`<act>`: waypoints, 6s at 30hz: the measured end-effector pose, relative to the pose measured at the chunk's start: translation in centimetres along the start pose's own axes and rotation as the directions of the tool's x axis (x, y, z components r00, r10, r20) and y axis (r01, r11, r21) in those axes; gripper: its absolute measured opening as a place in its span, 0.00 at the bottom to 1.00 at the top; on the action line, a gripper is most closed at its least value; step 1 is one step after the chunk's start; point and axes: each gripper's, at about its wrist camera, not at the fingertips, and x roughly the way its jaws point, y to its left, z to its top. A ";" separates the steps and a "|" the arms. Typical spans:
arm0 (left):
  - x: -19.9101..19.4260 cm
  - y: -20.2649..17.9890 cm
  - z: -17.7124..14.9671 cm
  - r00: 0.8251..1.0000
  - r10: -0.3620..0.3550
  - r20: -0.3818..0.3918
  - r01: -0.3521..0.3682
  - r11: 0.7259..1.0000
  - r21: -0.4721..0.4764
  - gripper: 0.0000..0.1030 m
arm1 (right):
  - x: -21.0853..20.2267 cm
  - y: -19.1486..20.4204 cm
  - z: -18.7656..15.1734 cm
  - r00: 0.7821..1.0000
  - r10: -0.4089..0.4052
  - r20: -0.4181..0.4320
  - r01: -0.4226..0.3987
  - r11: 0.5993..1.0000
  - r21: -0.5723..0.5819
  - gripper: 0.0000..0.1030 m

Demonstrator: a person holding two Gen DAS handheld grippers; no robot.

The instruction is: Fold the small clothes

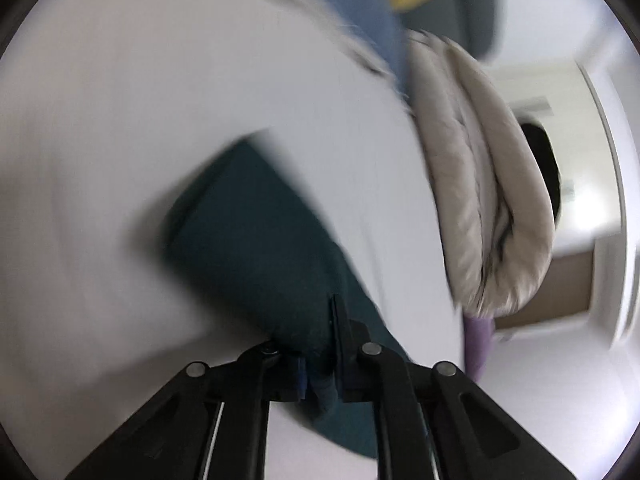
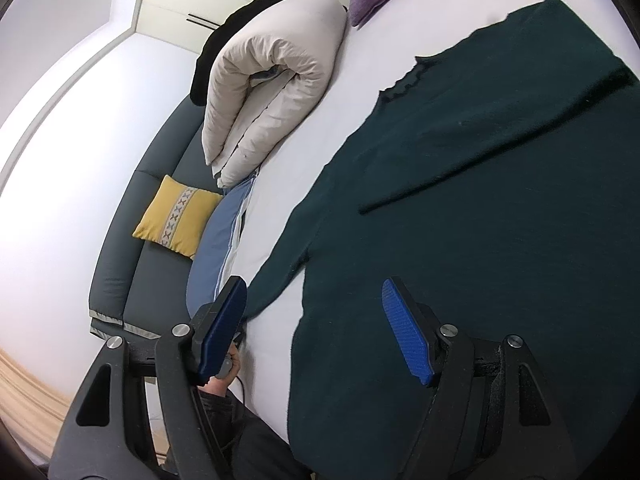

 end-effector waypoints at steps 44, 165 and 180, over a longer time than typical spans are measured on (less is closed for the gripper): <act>2.2 -15.5 -18.4 0.990 -0.032 -0.136 0.127 0.612 0.781 0.92 | 12.0 -5.2 7.1 0.915 -0.395 -0.076 0.384 0.915 -0.126 0.47; -11.6 1.2 -26.8 0.716 0.163 -0.679 0.317 0.790 0.525 0.75 | -27.0 -17.9 -11.4 0.973 -0.216 0.080 0.205 0.971 0.121 0.58; -10.4 1.6 -26.6 0.673 0.168 -0.721 0.314 0.817 0.483 0.42 | -28.7 -20.6 -11.4 0.971 -0.238 -0.014 0.237 0.955 0.180 0.56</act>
